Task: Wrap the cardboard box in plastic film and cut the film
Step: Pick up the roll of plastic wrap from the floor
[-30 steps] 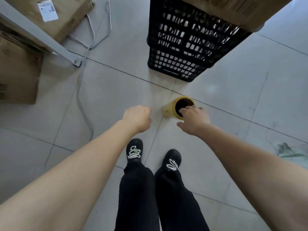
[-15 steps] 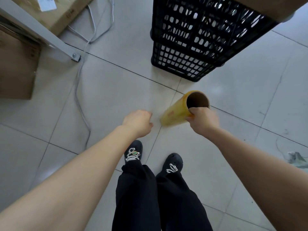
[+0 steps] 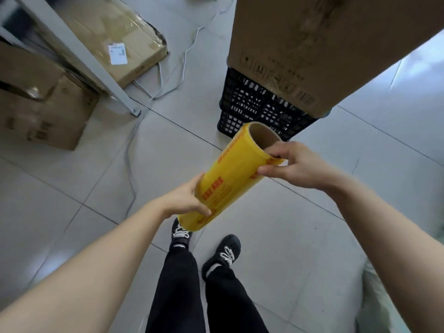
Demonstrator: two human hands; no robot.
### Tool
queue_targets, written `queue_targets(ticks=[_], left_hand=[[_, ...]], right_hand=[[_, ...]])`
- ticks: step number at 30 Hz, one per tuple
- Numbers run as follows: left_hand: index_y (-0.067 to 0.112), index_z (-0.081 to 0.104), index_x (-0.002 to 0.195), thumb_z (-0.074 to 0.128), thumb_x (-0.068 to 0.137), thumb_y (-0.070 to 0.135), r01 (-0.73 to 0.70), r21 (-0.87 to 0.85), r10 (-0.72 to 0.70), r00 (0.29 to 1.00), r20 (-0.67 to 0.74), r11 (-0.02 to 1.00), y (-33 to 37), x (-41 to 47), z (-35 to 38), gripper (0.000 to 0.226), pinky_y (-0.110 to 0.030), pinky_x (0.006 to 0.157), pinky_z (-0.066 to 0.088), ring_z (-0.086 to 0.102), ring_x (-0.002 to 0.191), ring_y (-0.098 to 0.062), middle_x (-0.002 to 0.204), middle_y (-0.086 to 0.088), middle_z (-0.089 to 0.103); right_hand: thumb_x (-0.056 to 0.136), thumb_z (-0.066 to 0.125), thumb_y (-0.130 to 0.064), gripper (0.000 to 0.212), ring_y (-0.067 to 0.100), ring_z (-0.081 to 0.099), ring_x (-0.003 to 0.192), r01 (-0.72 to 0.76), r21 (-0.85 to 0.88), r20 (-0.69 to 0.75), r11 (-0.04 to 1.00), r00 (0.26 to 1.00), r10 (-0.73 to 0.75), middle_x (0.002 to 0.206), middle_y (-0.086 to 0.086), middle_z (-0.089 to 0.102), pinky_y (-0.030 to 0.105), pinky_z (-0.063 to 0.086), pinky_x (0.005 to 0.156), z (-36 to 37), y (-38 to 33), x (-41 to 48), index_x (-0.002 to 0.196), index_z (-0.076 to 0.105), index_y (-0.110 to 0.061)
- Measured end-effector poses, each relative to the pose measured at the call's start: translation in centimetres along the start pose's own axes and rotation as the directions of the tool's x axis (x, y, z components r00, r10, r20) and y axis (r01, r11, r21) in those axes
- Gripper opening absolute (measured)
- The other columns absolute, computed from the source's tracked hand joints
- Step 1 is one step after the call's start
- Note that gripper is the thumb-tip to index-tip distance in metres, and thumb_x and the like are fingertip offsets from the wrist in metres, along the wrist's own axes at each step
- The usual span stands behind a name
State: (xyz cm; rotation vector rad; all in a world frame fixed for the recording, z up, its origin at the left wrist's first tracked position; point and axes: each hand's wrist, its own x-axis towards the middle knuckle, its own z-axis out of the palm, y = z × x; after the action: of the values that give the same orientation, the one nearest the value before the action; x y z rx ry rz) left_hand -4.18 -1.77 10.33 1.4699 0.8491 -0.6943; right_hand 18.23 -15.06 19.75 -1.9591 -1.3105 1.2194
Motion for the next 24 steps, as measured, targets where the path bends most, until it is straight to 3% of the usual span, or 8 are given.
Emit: queue_targets(ticks=[2,4,7,9,12,15,17,24], left_hand=[[0.033,0.016,0.148,0.084,0.07,0.012,-0.117,-0.073,0.116,0.993,-0.028,0.99,0.5,-2.1,-0.3,0.106,-0.036,0.105,0.043,0.052,0.117,-0.014,0.13,0.009,0.049],[0.032,0.023,0.145,0.088,0.065,0.016,-0.195,-0.11,0.183,0.977,-0.113,0.975,1.0,-3.6,-0.6,0.103,-0.031,0.097,0.048,0.054,0.112,-0.006,0.126,0.01,0.053],[0.033,0.039,0.137,0.094,0.054,0.033,-0.274,-0.128,0.244,0.946,-0.212,0.953,1.7,-5.7,-0.9,0.099,-0.036,0.097,0.052,0.058,0.114,-0.01,0.124,0.01,0.06],[0.036,0.045,0.133,0.094,0.048,0.045,-0.338,-0.126,0.302,0.922,-0.243,0.933,2.3,-7.0,-0.9,0.098,-0.044,0.097,0.052,0.061,0.113,-0.012,0.122,0.011,0.064],[0.04,0.05,0.126,0.09,0.045,0.055,-0.383,-0.075,0.348,0.892,-0.288,0.921,4.5,-9.2,-1.2,0.091,-0.044,0.095,0.053,0.063,0.109,-0.01,0.117,0.015,0.066],[0.045,0.049,0.125,0.086,0.045,0.063,-0.393,-0.005,0.369,0.869,-0.33,0.92,6.0,-11.5,-1.6,0.09,-0.044,0.093,0.054,0.062,0.108,-0.009,0.116,0.019,0.065],[0.046,0.048,0.124,0.085,0.048,0.062,-0.401,0.035,0.384,0.842,-0.379,0.915,6.5,-13.1,-1.6,0.086,-0.043,0.091,0.054,0.061,0.105,-0.008,0.114,0.02,0.064],[0.026,0.055,0.13,0.075,0.06,0.066,-0.51,0.182,0.475,0.533,-0.7,0.84,5.4,-16.5,-0.6,0.083,-0.033,0.09,0.053,0.055,0.106,-0.01,0.118,0.009,0.058]], right_hand=[[0.086,0.069,-0.012,0.012,0.0,0.063,0.082,0.031,0.056,0.036,0.998,0.999,-0.033,0.086,-0.005,0.069,0.016,0.051,0.077,-2.0,-3.3,-0.5,0.094,0.072,-0.004],[0.086,0.07,-0.02,0.018,0.017,0.064,0.087,0.074,0.061,0.033,0.995,0.997,-0.076,0.091,0.008,0.067,0.037,0.054,0.083,-3.4,-6.1,-0.7,0.092,0.07,-0.003],[0.08,0.066,-0.03,0.026,0.029,0.058,0.081,0.125,0.066,-0.023,0.99,0.992,-0.124,0.085,0.014,0.056,0.054,0.051,0.077,-4.7,-9.8,-0.9,0.081,0.06,-0.005],[0.079,0.065,-0.04,0.035,0.02,0.053,0.068,0.164,-0.015,-0.11,0.986,0.98,-0.165,0.072,0.006,0.051,0.046,0.049,0.07,-5.1,-12.3,-1.1,0.074,0.053,-0.008],[0.068,0.067,-0.065,0.057,0.014,0.048,0.054,0.155,-0.264,-0.365,0.952,0.897,-0.248,0.054,-0.002,0.044,0.03,0.039,0.084,-5.1,-15.6,-1.2,0.062,0.05,-0.01],[0.066,0.08,-0.052,0.055,0.009,0.045,0.042,0.16,-0.142,-0.475,0.977,0.855,-0.209,0.048,-0.007,0.047,0.023,0.042,0.049,-5.7,-17.6,-1.7,0.06,0.055,-0.003],[0.069,0.082,-0.039,0.049,0.007,0.046,0.039,0.213,-0.01,-0.485,0.977,0.854,-0.191,0.047,-0.009,0.049,0.018,0.035,0.039,-5.8,-18.1,-2.5,0.061,0.055,0.0],[0.069,0.082,-0.043,0.062,0.033,0.056,0.053,0.297,0.007,-0.572,0.955,0.784,-0.24,0.068,0.025,0.054,0.041,0.047,0.044,-5.5,-20.7,-4.1,0.067,0.053,0.013]])
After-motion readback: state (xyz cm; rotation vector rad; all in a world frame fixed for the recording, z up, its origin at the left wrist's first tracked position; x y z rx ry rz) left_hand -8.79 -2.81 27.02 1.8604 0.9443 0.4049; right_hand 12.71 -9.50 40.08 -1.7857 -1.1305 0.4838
